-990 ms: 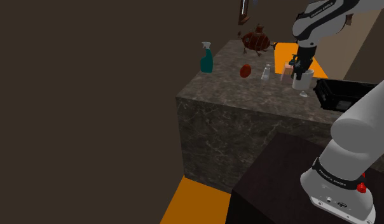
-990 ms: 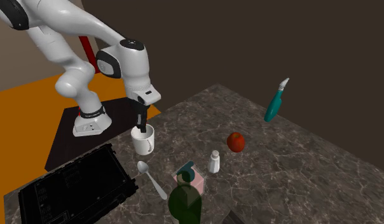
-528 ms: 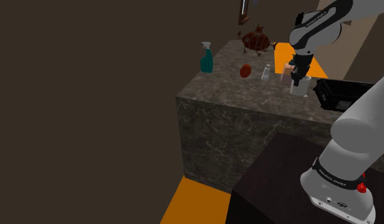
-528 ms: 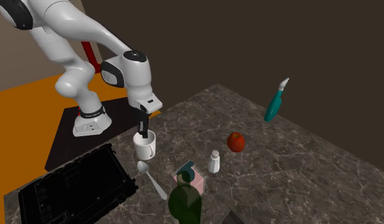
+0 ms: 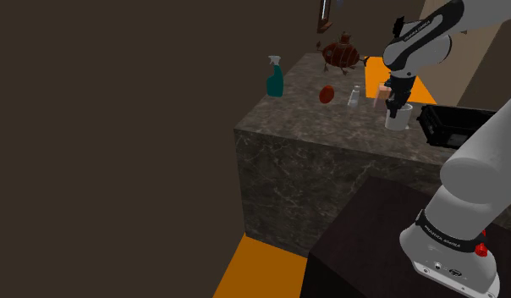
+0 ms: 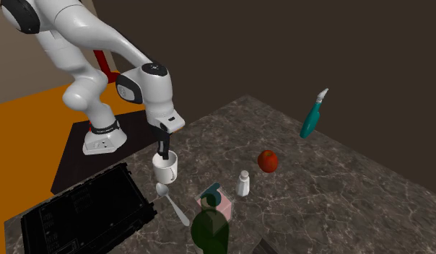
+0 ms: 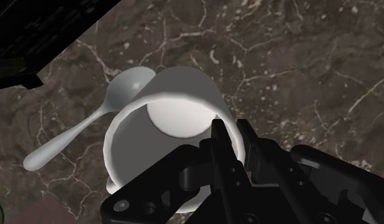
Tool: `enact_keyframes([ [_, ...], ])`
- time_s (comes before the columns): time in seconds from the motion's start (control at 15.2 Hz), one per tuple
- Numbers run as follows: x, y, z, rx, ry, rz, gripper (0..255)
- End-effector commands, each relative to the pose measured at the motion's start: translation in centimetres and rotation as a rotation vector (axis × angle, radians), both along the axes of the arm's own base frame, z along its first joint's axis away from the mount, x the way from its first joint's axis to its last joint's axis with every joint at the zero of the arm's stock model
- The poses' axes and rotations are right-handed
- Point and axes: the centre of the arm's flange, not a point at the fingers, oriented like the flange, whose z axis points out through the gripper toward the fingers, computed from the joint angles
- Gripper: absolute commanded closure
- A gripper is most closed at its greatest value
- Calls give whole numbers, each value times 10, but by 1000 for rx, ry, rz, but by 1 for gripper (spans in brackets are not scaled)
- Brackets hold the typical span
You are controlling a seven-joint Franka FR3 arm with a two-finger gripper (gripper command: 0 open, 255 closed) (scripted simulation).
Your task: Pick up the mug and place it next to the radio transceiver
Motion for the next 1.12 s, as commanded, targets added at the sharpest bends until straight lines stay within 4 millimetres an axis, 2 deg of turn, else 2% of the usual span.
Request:
enact_keyframes([
  [0.0, 0, 0, 0, 0, 0, 0, 255],
  [0.07, 0, 0, 0, 0, 0, 0, 0],
  [0.4, 0, 0, 0, 0, 0, 0, 0],
  [0.66, 5, 3, 50, 0, 0, 0, 0],
  [1.06, 5, 3, 50, 0, 0, 0, 0],
])
